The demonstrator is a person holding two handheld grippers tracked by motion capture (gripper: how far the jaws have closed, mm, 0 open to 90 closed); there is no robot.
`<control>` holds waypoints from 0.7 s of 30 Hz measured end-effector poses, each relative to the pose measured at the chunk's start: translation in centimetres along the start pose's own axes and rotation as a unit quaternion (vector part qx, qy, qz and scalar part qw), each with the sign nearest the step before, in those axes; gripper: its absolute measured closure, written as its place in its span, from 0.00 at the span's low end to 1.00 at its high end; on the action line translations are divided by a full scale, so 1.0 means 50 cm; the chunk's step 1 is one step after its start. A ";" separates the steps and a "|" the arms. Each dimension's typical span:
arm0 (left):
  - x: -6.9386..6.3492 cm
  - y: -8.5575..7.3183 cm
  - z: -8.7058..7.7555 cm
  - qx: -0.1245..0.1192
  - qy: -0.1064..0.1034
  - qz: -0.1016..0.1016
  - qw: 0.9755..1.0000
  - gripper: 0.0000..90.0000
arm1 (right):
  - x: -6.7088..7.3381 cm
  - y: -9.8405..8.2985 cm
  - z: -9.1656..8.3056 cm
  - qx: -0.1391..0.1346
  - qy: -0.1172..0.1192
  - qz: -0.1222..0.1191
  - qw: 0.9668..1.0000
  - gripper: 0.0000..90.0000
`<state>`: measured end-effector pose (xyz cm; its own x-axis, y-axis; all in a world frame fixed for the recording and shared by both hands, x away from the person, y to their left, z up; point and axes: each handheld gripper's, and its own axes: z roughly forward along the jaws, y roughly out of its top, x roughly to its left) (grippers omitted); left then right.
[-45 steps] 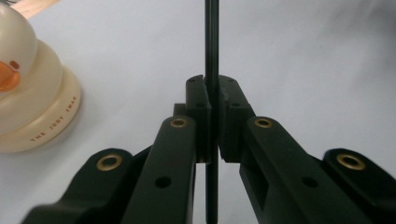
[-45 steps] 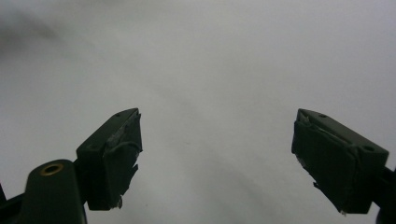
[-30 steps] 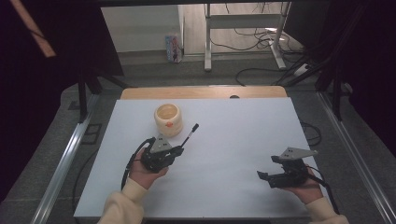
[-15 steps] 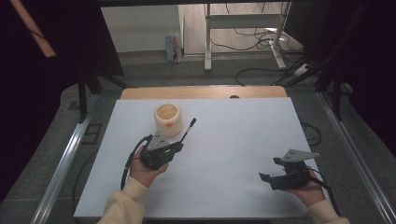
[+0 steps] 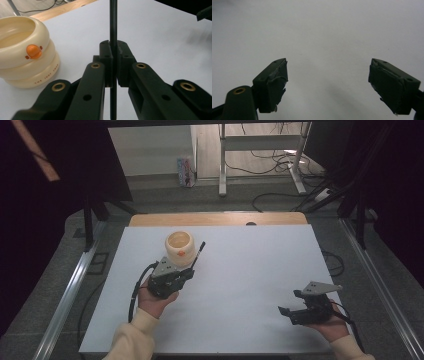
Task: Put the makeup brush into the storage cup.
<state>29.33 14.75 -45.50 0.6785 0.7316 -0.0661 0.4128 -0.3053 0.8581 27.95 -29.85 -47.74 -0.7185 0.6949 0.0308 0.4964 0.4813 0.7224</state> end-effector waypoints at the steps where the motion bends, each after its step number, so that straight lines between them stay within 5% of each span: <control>1: 0.000 0.000 0.000 -0.001 0.001 -0.001 1.000 0.95 | 0.000 0.000 0.000 0.000 0.000 0.000 1.000 0.17; 21: 0.012 0.002 -0.006 -0.021 0.009 -0.014 1.000 0.95 | 0.000 -0.001 0.003 0.007 -0.006 -0.004 1.000 0.17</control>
<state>29.60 15.33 -45.31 0.6560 0.7502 -0.0827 0.4063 -0.2588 0.8763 28.01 -29.79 -47.87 -0.7168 0.6970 0.0177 0.4975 0.4936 0.7133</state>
